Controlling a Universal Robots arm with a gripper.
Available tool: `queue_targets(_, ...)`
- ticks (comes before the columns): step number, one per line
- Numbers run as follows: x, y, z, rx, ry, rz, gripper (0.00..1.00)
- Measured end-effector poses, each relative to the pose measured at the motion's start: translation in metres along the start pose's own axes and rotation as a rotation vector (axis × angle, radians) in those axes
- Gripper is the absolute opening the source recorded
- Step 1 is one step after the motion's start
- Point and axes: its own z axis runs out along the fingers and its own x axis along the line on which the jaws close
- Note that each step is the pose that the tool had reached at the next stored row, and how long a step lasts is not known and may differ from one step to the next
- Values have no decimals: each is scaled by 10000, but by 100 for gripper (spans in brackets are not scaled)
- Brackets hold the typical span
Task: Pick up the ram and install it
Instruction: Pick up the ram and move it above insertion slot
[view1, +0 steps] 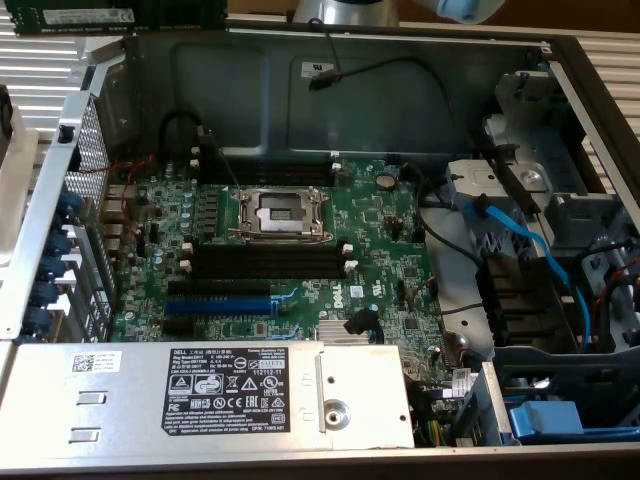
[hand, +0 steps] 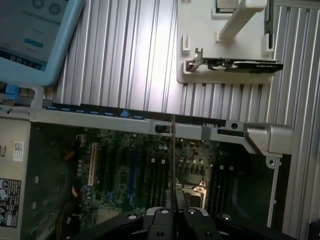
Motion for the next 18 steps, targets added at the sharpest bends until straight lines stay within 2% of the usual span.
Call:
queue_targets(7, 29, -318, 9, 4, 1, 0, 12)
queue_targets(10, 41, -427, 36, 57, 5, 1, 12)
queue_targets(14, 53, -505, 83, 111, 7, 2, 12)
queue_targets(18, 69, -534, 128, 167, -20, 29, 12)
